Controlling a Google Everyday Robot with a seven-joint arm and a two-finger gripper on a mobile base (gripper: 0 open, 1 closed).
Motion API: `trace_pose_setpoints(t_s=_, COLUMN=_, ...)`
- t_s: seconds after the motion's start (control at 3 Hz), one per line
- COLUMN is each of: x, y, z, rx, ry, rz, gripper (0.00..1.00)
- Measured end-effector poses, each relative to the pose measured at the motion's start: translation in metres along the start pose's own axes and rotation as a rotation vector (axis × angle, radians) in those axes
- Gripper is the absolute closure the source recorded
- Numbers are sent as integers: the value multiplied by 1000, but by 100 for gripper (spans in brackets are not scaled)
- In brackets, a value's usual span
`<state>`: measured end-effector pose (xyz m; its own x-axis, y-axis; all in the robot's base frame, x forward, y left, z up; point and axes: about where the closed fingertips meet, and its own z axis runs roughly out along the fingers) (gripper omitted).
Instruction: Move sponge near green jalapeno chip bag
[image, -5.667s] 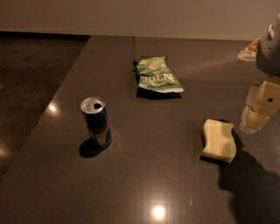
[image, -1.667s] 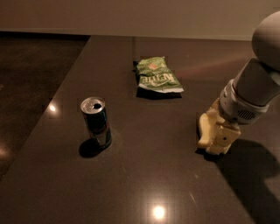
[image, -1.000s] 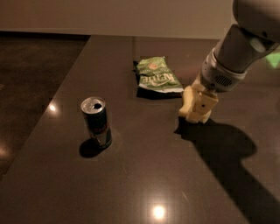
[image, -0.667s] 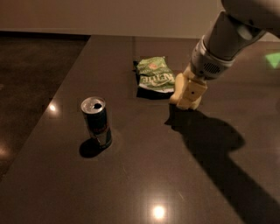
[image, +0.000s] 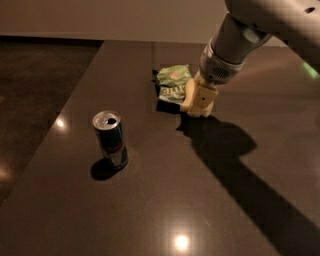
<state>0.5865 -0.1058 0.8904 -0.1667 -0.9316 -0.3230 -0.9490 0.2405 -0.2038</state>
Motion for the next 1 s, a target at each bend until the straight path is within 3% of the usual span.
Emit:
trace_pose_setpoints(t_s=0.33, x=-6, y=2, z=13, rx=-27, ry=-23, rz=-9, gripper=31)
trace_pose_setpoints(t_s=0.67, x=-7, y=3, z=14, rx=-29, ry=-22, rz=-12, gripper=0)
trace_pose_setpoints(t_s=1.0, x=-7, y=3, z=14, rx=-29, ry=-22, rz=-12, gripper=0)
